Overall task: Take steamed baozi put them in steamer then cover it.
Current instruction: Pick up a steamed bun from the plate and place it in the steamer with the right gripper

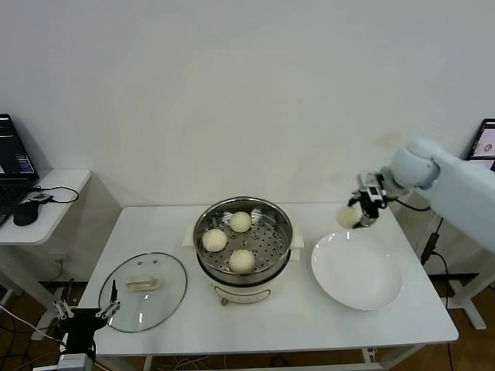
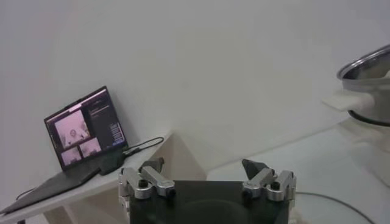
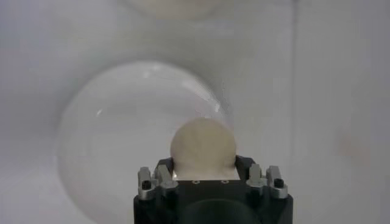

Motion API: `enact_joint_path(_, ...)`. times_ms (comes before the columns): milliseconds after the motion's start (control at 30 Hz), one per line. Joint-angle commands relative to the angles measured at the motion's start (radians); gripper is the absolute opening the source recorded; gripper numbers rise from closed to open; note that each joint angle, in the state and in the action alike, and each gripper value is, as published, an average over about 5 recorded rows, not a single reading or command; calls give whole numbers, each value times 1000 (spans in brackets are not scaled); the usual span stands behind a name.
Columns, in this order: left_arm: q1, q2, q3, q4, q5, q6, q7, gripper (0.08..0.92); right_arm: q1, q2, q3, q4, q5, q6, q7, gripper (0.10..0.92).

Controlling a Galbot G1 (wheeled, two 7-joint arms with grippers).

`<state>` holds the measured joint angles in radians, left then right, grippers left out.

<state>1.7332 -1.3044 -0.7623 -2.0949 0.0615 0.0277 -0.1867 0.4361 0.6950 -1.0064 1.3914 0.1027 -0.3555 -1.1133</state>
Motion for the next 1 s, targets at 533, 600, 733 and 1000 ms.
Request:
enact_joint_path(533,-9,-7,-12,-2,-9,4,0,823,30,481,-204,-40,410,-362,307,636)
enact_joint_path(600,-9,-8,-14,-2,-10,3,0,823,3,485,-206,-54,392,-369,310,636)
enact_joint_path(733,-8,-7,-17,-2,-13,3,-1,823,-35,483,-204,-81,346,-370,305,636)
enact_joint_path(1000,-12,-7,-19,7,-15,2,-2,823,-37,443,-207,-63,303,-371,279,639)
